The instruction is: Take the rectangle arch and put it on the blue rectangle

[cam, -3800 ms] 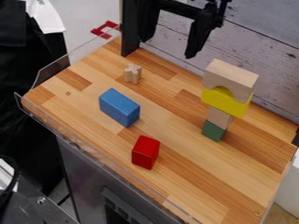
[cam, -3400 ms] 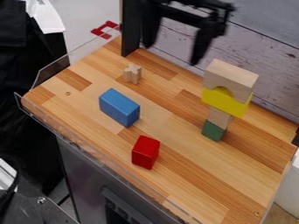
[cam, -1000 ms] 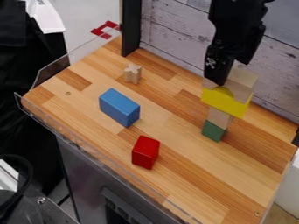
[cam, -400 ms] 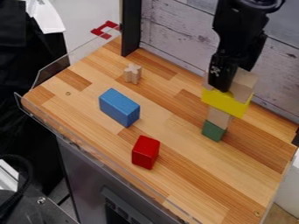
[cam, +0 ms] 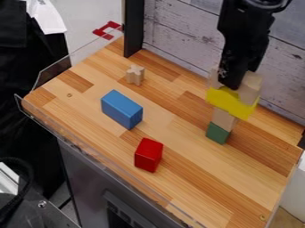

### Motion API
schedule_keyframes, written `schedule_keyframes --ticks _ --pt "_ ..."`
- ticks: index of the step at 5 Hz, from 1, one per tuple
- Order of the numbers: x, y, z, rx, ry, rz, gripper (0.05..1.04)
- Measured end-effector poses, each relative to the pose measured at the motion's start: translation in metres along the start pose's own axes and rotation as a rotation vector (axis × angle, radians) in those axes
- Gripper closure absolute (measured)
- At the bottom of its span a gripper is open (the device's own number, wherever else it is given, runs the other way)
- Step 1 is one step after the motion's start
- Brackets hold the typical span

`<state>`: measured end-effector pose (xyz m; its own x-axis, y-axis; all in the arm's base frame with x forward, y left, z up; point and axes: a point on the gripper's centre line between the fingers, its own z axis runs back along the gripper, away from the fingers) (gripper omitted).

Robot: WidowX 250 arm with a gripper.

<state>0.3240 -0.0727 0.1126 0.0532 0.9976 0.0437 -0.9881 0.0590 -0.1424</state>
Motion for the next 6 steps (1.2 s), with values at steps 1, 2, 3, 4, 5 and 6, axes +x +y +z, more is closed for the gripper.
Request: schedule_keyframes --ticks 1,2,3,4,5,6 --pt "0.003 -0.001 0.0 0.0 0.017 0.023 0.533" --pt "0.021 -0.002 0.014 -0.022 0.023 0.068 0.533" --pt "0.05 -0.001 0.039 -0.087 0.026 0.136 0.533" --pt "0.084 0.014 0.049 -0.08 0.028 0.16 0.533" --pt "0.122 0.049 0.04 -0.004 0.076 0.096 0.533" --pt "0.142 0.082 0.026 0.087 0.127 -0.008 0.533"
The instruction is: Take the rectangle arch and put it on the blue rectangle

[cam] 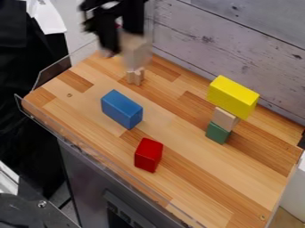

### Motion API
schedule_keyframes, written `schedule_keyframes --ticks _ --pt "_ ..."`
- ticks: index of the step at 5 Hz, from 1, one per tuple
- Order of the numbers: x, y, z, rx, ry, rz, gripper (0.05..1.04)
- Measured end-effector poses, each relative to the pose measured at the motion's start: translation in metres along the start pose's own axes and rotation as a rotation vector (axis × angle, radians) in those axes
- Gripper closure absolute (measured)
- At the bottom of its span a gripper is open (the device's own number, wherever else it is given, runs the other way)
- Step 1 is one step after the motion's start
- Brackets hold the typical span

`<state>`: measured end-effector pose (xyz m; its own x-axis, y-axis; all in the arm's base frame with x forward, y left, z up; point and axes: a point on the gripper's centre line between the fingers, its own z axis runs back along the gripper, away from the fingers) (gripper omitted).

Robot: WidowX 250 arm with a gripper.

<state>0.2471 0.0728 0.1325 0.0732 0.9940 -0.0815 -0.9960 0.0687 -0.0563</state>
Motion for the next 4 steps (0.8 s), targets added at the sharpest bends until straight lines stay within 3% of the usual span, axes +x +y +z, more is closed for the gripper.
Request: schedule_keyframes --ticks 2,4 --pt "0.015 0.011 -0.023 0.062 0.046 -0.149 0.533" --pt "0.008 -0.001 -0.046 0.072 0.071 -0.195 0.533"
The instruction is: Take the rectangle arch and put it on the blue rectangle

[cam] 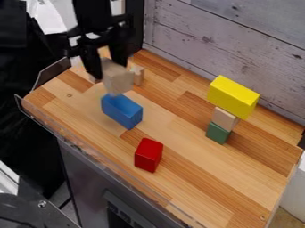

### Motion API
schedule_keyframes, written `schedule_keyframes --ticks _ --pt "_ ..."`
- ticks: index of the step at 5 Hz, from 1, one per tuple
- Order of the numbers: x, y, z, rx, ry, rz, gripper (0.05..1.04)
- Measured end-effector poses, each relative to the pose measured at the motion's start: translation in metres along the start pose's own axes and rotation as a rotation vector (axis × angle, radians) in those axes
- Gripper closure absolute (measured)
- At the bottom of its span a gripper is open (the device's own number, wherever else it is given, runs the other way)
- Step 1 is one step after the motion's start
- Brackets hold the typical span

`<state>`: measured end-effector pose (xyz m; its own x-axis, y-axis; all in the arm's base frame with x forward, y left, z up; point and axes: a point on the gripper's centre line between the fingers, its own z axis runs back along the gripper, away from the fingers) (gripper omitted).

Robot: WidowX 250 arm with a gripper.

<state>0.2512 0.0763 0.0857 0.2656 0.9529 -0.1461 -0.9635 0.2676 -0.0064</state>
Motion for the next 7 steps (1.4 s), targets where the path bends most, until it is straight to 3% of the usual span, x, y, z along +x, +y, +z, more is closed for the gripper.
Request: schedule_keyframes --ticks 1,3,7 --pt "0.001 -0.008 -0.007 -0.013 -0.014 0.025 0.533" --pt "0.008 -0.017 -0.017 -0.059 -0.063 0.197 0.533" --pt "0.01 -0.01 -0.025 -0.003 -0.077 0.181 0.533"
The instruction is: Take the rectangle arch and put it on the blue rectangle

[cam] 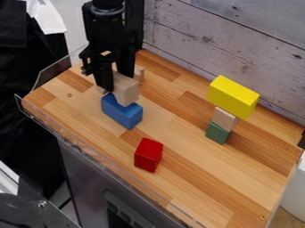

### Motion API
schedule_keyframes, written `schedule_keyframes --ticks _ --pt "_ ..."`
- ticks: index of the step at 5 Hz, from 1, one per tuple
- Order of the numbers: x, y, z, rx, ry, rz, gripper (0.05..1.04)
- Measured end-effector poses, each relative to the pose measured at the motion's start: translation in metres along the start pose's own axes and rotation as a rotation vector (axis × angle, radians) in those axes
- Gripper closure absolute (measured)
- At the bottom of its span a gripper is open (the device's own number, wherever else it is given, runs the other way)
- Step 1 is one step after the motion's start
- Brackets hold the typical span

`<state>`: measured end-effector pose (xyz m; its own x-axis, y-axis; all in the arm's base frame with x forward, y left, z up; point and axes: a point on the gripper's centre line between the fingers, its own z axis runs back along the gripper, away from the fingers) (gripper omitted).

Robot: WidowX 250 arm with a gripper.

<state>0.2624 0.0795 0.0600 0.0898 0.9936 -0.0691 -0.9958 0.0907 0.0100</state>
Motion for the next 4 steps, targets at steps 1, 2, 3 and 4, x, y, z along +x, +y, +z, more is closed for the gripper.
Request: schedule_keyframes --ticks 1,2,3,4 --pt "-0.0058 -0.0016 -0.0053 0.013 0.004 -0.019 0.533" --pt "-0.0095 0.0011 -0.0092 0.02 0.011 -0.023 0.533" --pt "-0.0114 0.0009 -0.0103 0.02 0.009 -0.025 0.533" --pt "-0.0129 0.0001 -0.0103 0.023 0.022 -0.017 0.488"
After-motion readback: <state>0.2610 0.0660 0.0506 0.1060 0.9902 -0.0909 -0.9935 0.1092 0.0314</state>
